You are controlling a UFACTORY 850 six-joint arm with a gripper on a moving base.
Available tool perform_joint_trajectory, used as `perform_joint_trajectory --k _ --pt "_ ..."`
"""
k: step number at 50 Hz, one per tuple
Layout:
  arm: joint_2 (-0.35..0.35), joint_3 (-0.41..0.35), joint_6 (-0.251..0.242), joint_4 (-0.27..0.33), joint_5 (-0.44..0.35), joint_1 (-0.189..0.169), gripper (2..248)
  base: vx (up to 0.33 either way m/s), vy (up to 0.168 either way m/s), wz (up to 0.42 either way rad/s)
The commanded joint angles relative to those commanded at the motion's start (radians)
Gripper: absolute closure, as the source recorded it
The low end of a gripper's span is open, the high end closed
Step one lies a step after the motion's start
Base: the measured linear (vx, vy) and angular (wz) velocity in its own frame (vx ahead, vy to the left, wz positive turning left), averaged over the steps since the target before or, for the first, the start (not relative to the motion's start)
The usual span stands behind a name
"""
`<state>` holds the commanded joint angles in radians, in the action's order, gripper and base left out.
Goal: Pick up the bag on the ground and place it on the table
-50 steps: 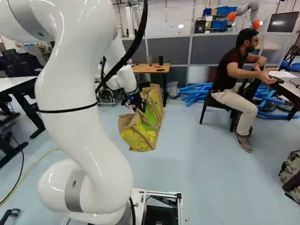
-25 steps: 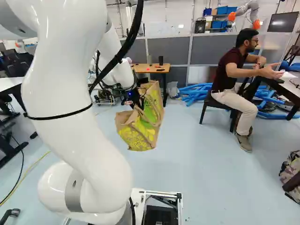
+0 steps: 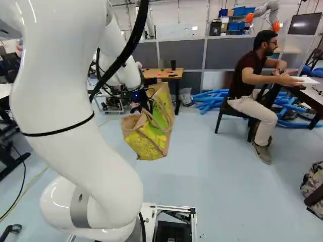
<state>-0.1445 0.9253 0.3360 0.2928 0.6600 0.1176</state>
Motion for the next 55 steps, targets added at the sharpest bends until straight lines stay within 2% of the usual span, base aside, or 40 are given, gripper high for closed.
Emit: perform_joint_trajectory --k 55 --pt "0.122 0.056 0.0 0.0 0.175 0.02 228 0.0 0.0 0.0"
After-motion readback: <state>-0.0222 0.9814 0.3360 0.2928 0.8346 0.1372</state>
